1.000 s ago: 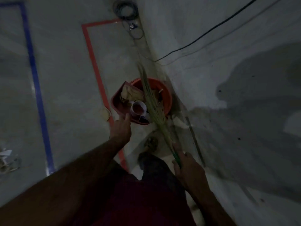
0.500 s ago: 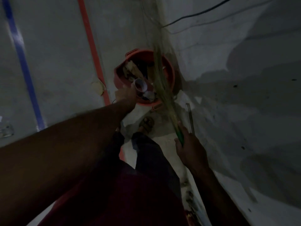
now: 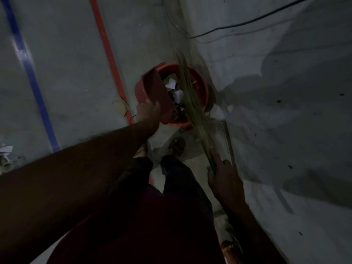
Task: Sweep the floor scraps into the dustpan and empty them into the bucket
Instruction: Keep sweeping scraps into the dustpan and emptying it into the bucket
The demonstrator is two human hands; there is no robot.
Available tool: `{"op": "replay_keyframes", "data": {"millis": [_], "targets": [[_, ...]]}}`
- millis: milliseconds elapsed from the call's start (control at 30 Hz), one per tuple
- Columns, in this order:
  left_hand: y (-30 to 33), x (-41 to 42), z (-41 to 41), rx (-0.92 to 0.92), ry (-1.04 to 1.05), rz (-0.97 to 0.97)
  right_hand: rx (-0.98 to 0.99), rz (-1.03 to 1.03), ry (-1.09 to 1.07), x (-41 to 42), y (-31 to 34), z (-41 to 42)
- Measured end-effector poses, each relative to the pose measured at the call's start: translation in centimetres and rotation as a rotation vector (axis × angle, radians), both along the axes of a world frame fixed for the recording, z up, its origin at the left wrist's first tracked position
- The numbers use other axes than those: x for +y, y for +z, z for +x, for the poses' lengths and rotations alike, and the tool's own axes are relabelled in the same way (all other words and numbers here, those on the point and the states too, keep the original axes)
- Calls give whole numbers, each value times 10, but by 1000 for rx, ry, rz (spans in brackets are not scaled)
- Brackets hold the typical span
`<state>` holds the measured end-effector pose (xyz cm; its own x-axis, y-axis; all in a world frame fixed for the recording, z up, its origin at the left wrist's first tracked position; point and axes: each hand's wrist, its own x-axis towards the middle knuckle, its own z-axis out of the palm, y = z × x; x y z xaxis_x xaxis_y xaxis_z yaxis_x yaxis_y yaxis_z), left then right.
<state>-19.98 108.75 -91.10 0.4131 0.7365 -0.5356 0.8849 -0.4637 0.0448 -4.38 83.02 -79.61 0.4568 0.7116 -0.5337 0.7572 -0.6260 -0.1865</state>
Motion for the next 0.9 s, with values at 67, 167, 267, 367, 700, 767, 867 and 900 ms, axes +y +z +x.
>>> {"op": "replay_keyframes", "data": {"millis": [67, 167, 267, 367, 700, 767, 867, 900], "targets": [[11, -2, -4, 81, 11, -31, 30, -18, -30, 1, 3, -7], [21, -9, -31, 90, -24, -49, 6, -22, -48, 1, 9, -20], [24, -20, -65, 57, 33, -38, 48, -20, -75, -3, 14, -26], [33, -32, -98, -52, 142, -32, 72, 67, -50, -4, 23, -35], [74, -91, -200, -146, 422, 133, 184, 185, 357, 36, 38, -59], [85, -106, -209, -162, 523, 183, 205, 217, 495, 50, 37, -61], [106, -128, -220, -185, 684, 252, 286, 319, 619, 70, 41, -67], [113, -135, -223, -195, 739, 271, 307, 326, 653, 76, 44, -71]]}}
